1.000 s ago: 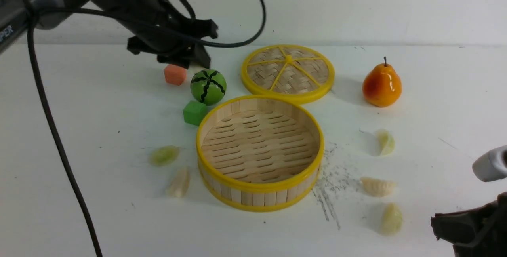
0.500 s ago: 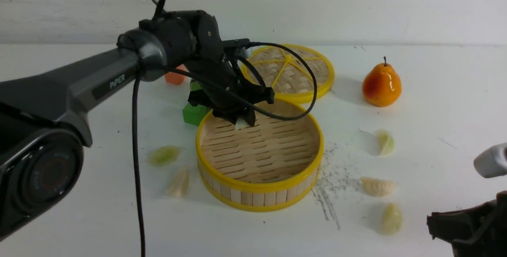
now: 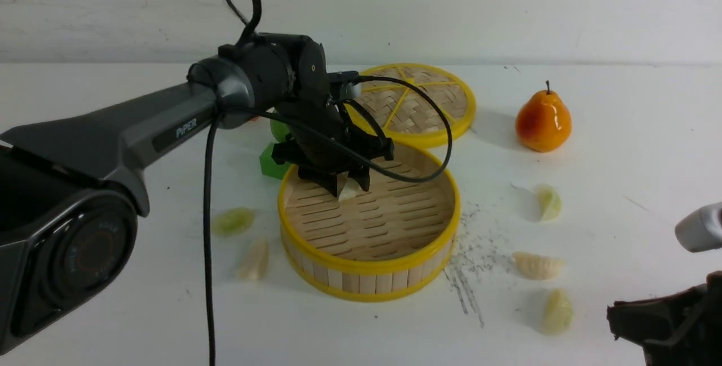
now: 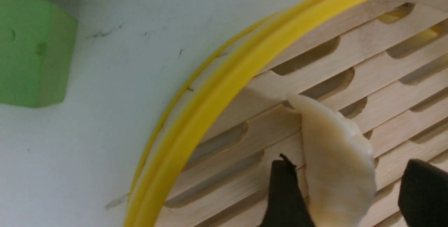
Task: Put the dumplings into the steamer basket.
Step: Use the left arm to put the dumpling into the steamer, then use the left arm to grab a dumpling
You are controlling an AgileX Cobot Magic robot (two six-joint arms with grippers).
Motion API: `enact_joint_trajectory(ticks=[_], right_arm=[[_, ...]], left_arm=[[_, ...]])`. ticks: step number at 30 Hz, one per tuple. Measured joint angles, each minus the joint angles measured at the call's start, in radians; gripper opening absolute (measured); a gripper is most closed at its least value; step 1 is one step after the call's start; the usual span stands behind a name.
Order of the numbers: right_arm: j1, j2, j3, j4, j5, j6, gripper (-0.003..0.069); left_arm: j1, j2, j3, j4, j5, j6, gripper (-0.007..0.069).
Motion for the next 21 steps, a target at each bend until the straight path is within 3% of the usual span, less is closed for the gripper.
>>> enact_joint_trajectory(ticks=[5,13,17,21], right_arm=[[0.000,0.000,0.000,-0.001,0.000,0.000,0.0041],[0.000,0.000,0.000,-0.003,0.000,-0.023,0.0041],[0.000,0.000,0.000,-0.004,-0.001,-0.024,0.0046],[0.000,0.000,0.000,-0.004,-0.001,-0.024,0.0050]], left_arm=[[0.000,-0.061,-0.035,0.054,0.061,0.000,0.0463],[0.030,-0.219,-0.105,0.411,0.287,0.001,0.0424],[0.112,-0.205,-0.054,0.366,0.333,0.036,0.0370],[0.182,-0.152,0.040,0.220,0.339,0.175,0.0332]])
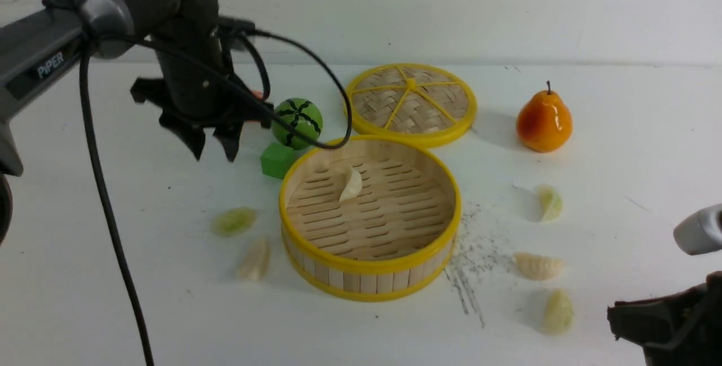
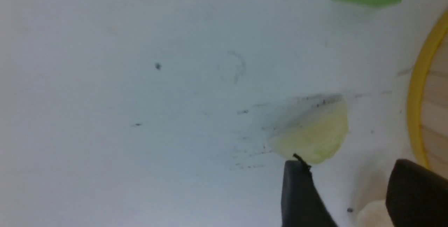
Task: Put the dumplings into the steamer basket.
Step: Use the left arm to grab a dumpling
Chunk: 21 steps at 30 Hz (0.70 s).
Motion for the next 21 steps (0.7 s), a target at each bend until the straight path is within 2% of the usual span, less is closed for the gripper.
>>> enact_joint_trajectory(ticks=[5,9,15,17,21], right_arm=[[0.000,0.000,0.000,0.000,0.000,0.000,0.0052],[0.000,0.000,0.000,0.001,0.000,-0.001,0.0057],[0.000,0.000,0.000,0.003,-0.004,-0.002,0.0063],[0.000,0.000,0.000,0.003,-0.005,-0.002,0.0064],[0.000,0.000,0.000,0.003,-0.011,-0.002,0.0069]], left_arm=[[0.019,0.090,0.028,-0.091,-0.029,0.104,0.0325],[0.019,0.137,0.028,-0.095,-0.083,0.107,0.0324],[0.020,0.162,0.028,-0.086,-0.084,0.114,0.0314],[0.020,0.164,0.026,-0.086,-0.082,0.114,0.0283],[0.020,0.164,0.022,-0.089,-0.073,0.086,0.0158]])
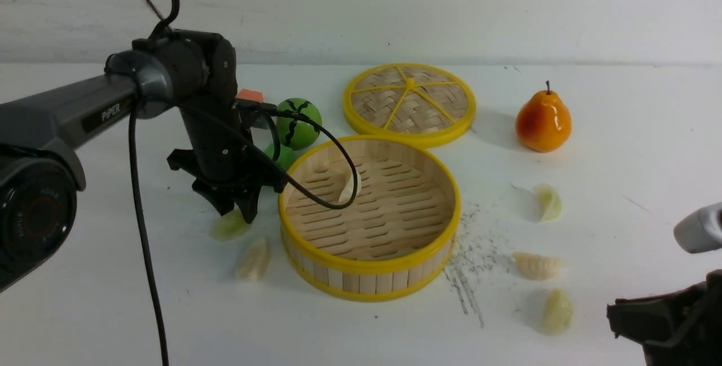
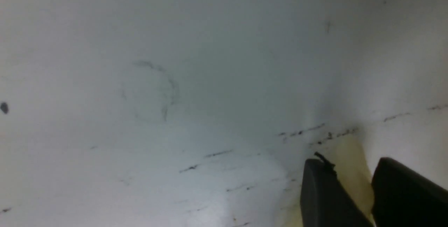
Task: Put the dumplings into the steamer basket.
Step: Use the left arm to grab a dumpling, then use the left arm to put the dumpling into the steamer
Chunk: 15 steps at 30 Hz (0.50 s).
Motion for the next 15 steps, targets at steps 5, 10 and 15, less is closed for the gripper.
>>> enact_joint_trajectory(ticks=[5,10,15], right_arm=[[0.000,0.000,0.000,0.000,0.000,0.000,0.0072],[0.000,0.000,0.000,0.000,0.000,0.000,0.0074],[0.000,0.000,0.000,0.000,0.000,0.000,0.0074]], left_arm=[[0.000,0.005,-0.022,0.004,0.022,-0.027,0.0146],[0.000,0.018,-0.072,0.010,0.055,-0.035,0.0115],[0.000,0.011,-0.159,-0.002,0.061,-0.045,0.0109]])
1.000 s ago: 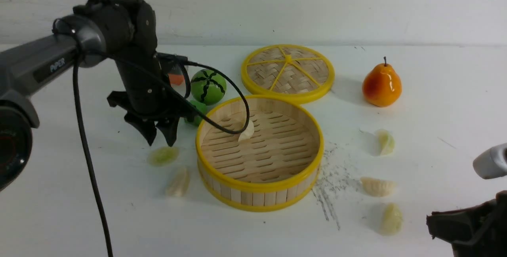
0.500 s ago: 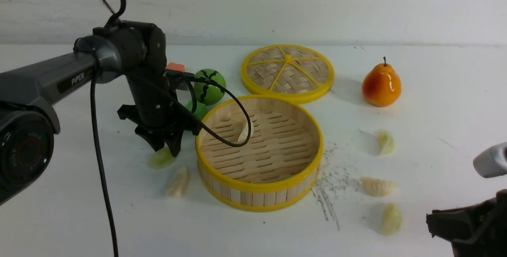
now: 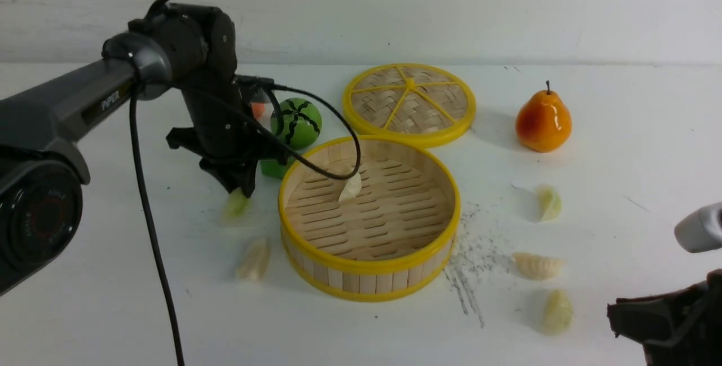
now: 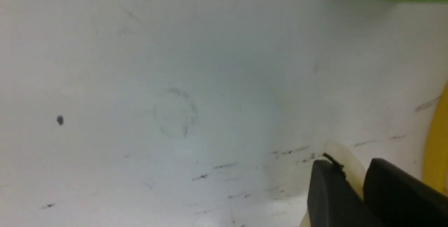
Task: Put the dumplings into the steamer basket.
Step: Use the left arm to put the dumpling into the steamer
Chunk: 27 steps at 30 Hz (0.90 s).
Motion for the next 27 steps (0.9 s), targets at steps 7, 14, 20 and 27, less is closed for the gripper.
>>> enact_joint_trajectory(ticks=[7,14,20,27], right_arm=[[0.000,0.000,0.000,0.000,0.000,0.000,0.0080],[0.000,0.000,0.000,0.000,0.000,0.000,0.0084],[0.000,0.000,0.000,0.000,-0.003,0.000,0.0092],[0.000,0.000,0.000,0.000,-0.005,0.000,0.0093]], left_arm=[[0.000,-0.020,-0.021,-0.006,0.007,-0.003,0.0109],[0.000,-0.034,-0.021,-0.088,0.011,-0.004,0.0109],[-0.051,-0.073,-0.058,-0.234,-0.019,0.010,0.0109],[-0.139,-0.053,-0.063,-0.165,-0.092,-0.084,0.0106]])
